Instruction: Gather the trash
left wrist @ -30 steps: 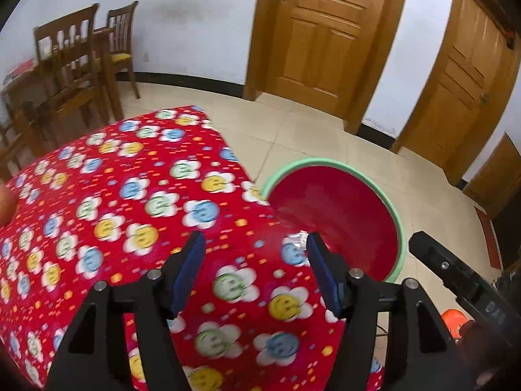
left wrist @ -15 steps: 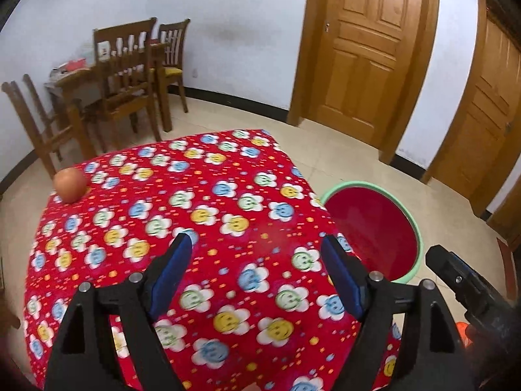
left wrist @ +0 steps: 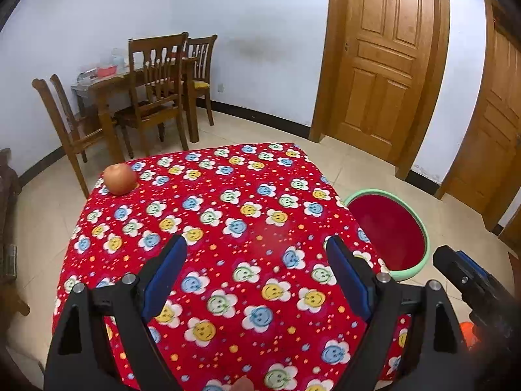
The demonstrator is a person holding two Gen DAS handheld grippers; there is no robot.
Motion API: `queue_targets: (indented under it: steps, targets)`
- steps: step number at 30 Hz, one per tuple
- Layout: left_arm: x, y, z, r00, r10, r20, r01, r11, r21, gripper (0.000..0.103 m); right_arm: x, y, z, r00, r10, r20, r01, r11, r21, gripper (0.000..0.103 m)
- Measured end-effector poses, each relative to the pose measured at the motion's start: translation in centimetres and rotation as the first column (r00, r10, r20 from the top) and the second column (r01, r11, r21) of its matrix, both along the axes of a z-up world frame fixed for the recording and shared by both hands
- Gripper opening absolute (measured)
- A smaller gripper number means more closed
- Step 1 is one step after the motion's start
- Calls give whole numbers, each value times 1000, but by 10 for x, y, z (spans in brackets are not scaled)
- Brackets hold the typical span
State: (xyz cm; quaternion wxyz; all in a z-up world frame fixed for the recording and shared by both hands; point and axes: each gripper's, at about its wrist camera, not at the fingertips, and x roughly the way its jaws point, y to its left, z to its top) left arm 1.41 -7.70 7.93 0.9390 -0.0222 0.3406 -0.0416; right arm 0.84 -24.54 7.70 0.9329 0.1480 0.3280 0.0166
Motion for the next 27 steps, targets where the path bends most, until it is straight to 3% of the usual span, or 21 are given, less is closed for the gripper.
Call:
queue_targets:
  steps: [11,27]
  targets:
    - [-31,16,-2,1000,24,12,-23,1000,-18,87,-29,21,1,999,2,36,0,998,-56,79]
    - [-33,-3,-17,1000,-22,18,22,1000,4,87,-33,15,-19,999,-50,9,51,993,-108,79]
